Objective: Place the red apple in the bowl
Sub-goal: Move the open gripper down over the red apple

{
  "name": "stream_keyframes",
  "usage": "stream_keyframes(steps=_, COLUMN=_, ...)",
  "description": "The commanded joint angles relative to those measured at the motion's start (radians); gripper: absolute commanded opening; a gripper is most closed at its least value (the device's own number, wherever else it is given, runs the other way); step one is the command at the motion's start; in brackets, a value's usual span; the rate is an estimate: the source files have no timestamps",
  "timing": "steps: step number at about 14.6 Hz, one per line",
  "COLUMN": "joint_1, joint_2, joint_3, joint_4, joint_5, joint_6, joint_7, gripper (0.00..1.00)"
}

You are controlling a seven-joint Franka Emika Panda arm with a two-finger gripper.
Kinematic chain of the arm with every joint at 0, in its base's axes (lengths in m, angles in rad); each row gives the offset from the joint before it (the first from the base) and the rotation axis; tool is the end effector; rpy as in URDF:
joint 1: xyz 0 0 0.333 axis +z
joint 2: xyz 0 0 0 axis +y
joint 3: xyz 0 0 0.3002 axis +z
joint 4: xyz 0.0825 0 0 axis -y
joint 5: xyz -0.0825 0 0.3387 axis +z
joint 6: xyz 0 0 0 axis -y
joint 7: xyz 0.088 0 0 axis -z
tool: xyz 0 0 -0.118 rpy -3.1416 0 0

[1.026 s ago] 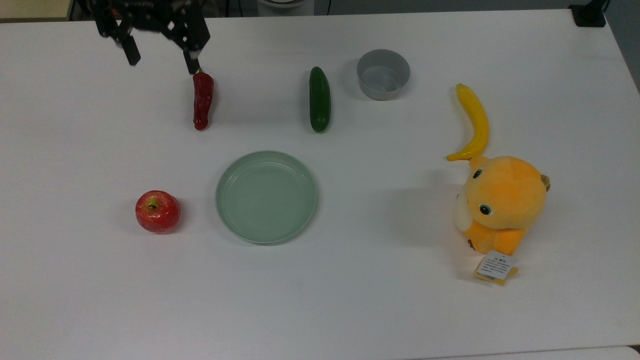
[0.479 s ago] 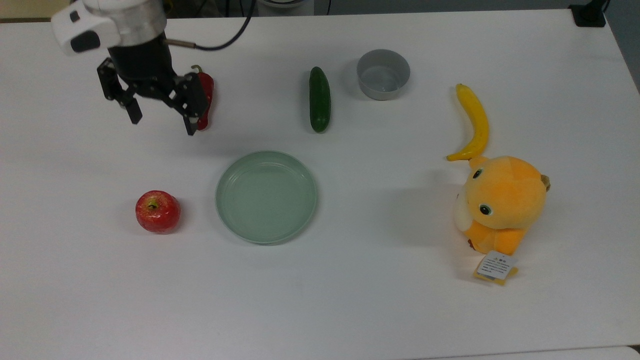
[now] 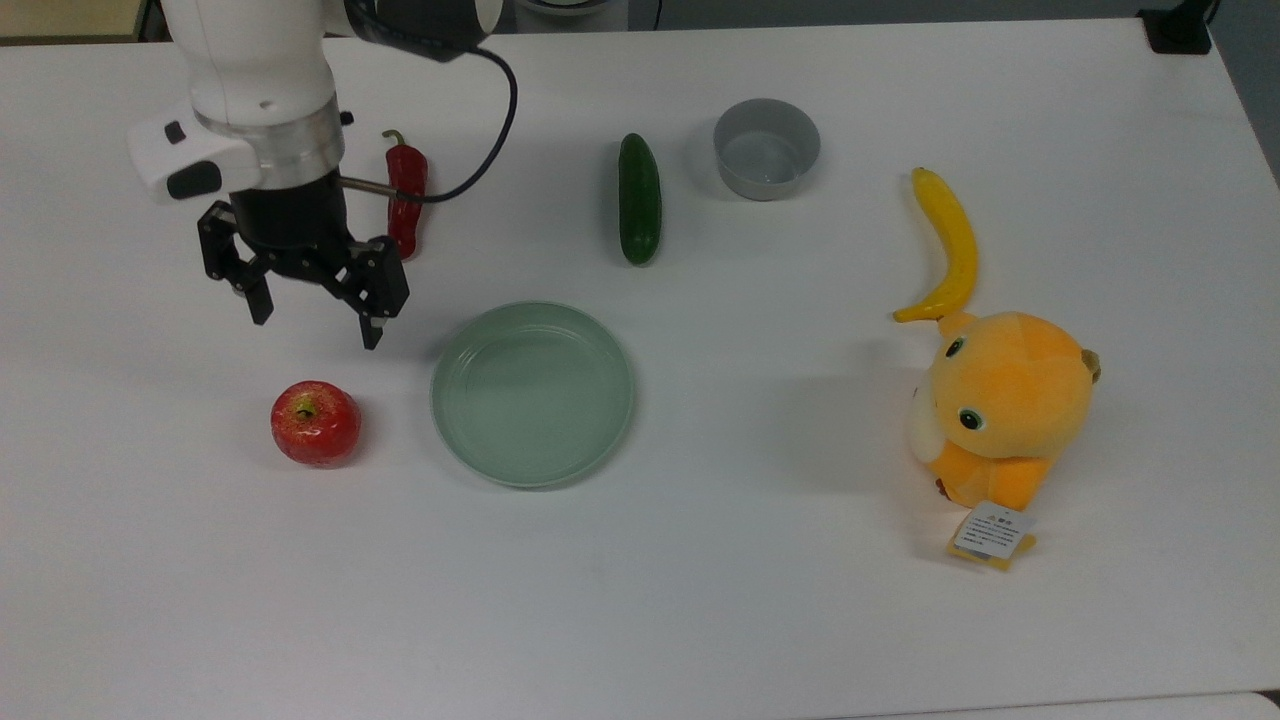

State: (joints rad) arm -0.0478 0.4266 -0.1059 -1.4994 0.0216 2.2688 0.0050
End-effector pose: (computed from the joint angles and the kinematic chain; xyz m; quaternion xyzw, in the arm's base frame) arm 0.6618 -0.0902 0.4514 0.9822 -0.0751 0.1704 0.0241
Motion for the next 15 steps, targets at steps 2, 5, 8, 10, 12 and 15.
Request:
stream_keyframes(steps=2, joint_1=0.002, joint_2=0.089, joint_3=-0.005, joint_4=0.038, joint_5=-0.071, joint_6=0.084, joint_7=-0.013, gripper=1.0)
stream_keyframes(steps=5, joint_1=-0.001, joint_2=0.113, joint_3=-0.005, joint_4=0.044, joint_5=-0.114, joint_6=0.095, joint_7=-0.098, gripper=1.0)
stream_keyframes(steps=8, joint_1=-0.012, joint_2=0.124, joint_3=-0.003, joint_4=0.045, joint_5=-0.112, joint_6=0.092, joint_7=-0.245, gripper=1.0)
stream_keyframes(steps=10, joint_1=-0.012, joint_2=0.129, joint_3=-0.005, joint_4=0.045, joint_5=-0.115, joint_6=0.092, joint_7=-0.273, gripper=1.0)
stream_keyframes(steps=12, joint_1=-0.012, joint_2=0.149, joint_3=-0.005, joint_4=0.051, joint_5=-0.115, joint_6=0.094, joint_7=-0.306, gripper=1.0)
stream_keyframes(steps=15, joint_1=-0.012, joint_2=0.17, joint_3=-0.005, joint_4=0.071, joint_5=-0.129, joint_6=0.094, joint_7=-0.329, gripper=1.0)
